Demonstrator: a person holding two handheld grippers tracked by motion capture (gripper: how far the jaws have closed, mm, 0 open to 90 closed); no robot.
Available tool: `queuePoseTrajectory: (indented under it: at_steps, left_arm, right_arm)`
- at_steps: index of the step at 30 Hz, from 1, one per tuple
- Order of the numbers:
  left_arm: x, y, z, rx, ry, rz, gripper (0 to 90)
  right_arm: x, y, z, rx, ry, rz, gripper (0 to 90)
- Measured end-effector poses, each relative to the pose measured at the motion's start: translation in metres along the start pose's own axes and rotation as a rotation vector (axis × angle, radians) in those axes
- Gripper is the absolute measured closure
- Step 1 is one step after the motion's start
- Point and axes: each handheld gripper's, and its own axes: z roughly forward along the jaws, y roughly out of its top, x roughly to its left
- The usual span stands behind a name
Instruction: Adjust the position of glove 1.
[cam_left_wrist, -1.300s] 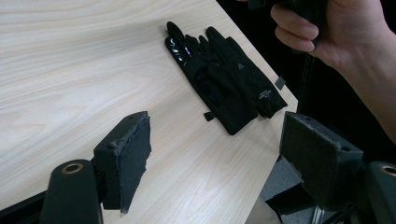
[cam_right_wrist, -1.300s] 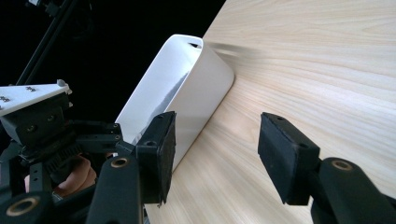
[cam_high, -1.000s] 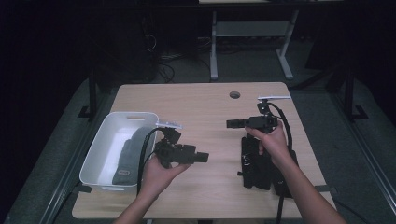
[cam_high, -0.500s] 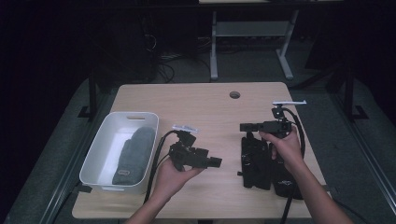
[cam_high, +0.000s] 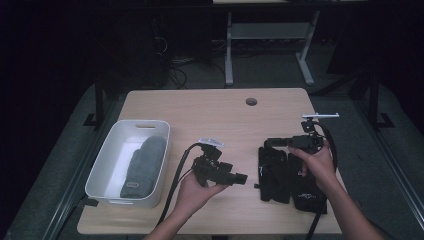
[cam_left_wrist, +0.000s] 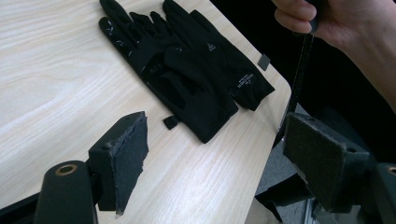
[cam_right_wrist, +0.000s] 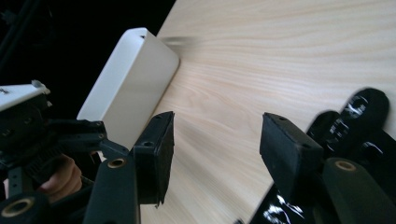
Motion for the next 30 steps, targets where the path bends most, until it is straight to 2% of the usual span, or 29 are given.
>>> queuePoseTrajectory:
  at_steps: [5,13,18,22,30]
  left_arm:
    - [-0.001,-0.001,0.006,-0.002,-0.003,0.013,21.8]
    - [-0.004,-0.002,0.017,0.002,0.000,0.037,21.3]
    - [-0.006,-0.003,0.027,0.011,-0.012,0.044,21.2]
    - [-0.007,-0.003,0.035,0.018,-0.015,0.059,21.2]
    - [-0.011,-0.004,0.049,0.021,-0.016,0.052,21.2]
  right_arm:
    - [-0.008,-0.009,-0.005,0.014,-0.022,0.010,43.7]
    - [-0.021,-0.025,-0.018,0.023,-0.065,-0.005,42.8]
    - [-0.027,-0.034,-0.027,0.037,-0.124,-0.016,42.6]
    - [-0.032,-0.040,-0.034,0.045,-0.155,-0.024,42.6]
    - [-0.041,-0.055,-0.044,0.061,-0.221,-0.040,41.8]
